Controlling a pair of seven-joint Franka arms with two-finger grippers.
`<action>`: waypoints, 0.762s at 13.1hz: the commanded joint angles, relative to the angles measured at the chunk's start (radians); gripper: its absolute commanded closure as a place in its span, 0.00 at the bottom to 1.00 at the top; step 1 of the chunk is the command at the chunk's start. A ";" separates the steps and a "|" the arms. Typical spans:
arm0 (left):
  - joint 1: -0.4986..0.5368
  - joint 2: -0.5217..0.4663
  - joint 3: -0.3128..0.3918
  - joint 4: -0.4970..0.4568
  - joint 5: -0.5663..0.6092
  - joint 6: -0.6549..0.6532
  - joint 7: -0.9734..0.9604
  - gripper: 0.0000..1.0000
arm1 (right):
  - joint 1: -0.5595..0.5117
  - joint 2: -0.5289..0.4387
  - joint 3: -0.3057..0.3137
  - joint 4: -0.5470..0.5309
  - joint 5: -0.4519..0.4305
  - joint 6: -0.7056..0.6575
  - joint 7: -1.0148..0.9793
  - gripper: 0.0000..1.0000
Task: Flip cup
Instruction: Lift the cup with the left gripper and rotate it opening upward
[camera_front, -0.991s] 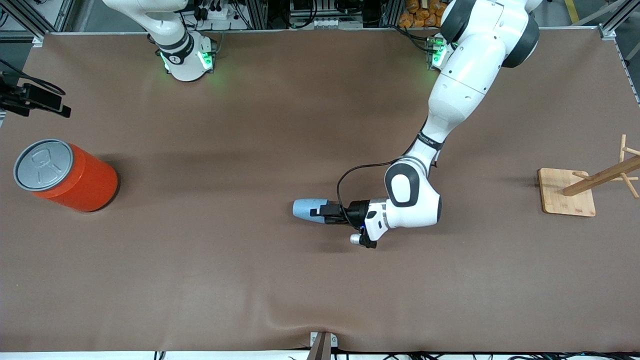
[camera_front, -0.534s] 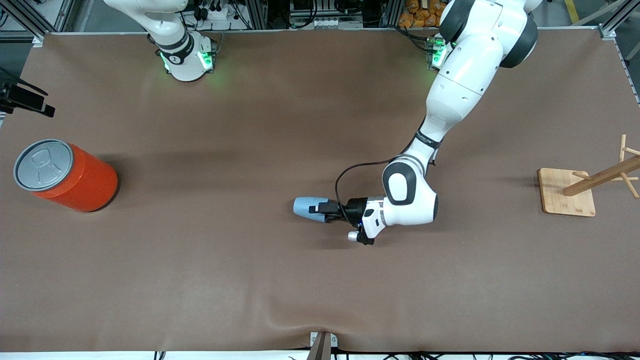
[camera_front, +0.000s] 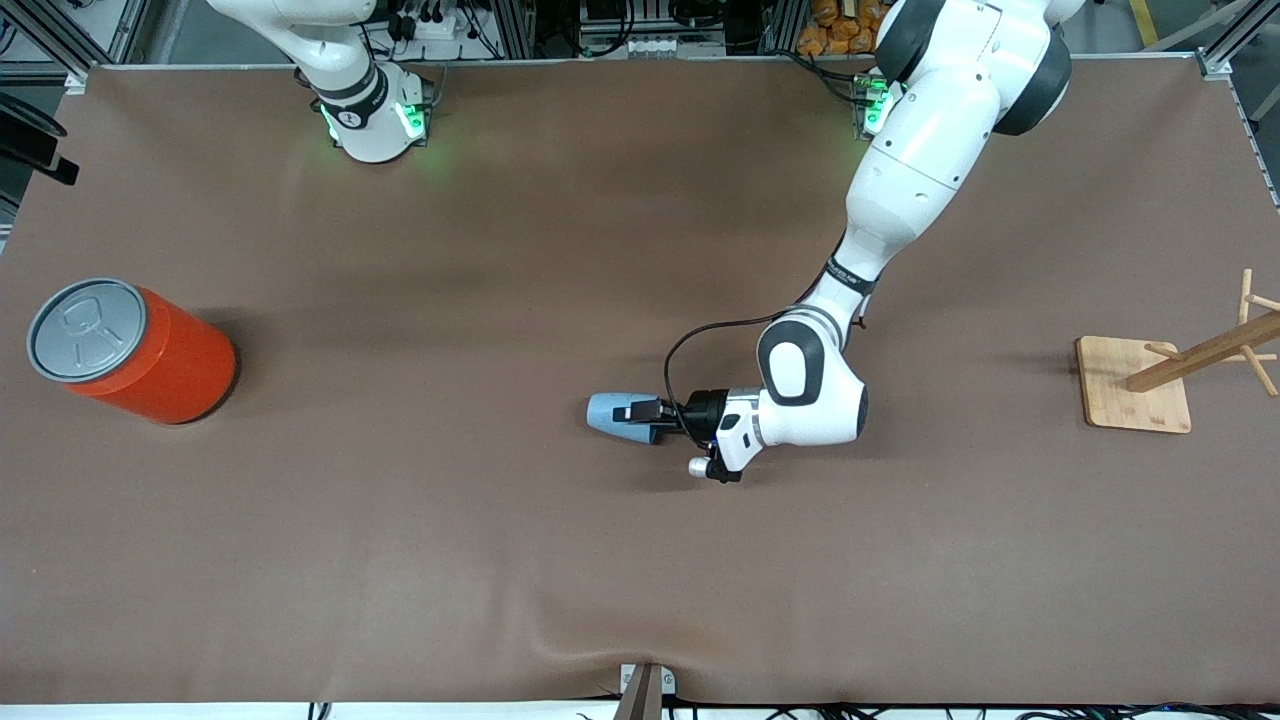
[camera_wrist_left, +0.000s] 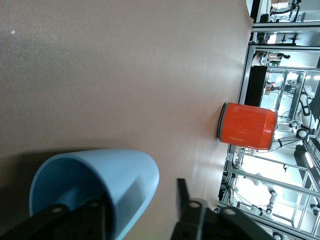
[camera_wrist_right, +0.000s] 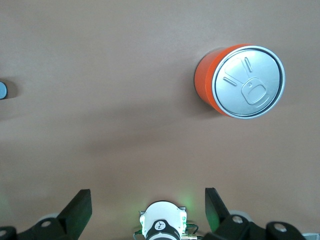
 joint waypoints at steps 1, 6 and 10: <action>0.009 -0.014 0.002 -0.006 -0.016 -0.033 -0.013 1.00 | -0.004 0.004 0.017 -0.006 -0.012 0.006 0.007 0.00; 0.012 -0.058 0.014 0.002 0.048 -0.045 -0.106 1.00 | 0.103 0.095 0.017 -0.026 -0.021 0.042 0.005 0.00; 0.050 -0.153 0.013 0.013 0.290 -0.045 -0.266 1.00 | 0.133 0.096 0.017 -0.055 -0.021 0.081 0.001 0.00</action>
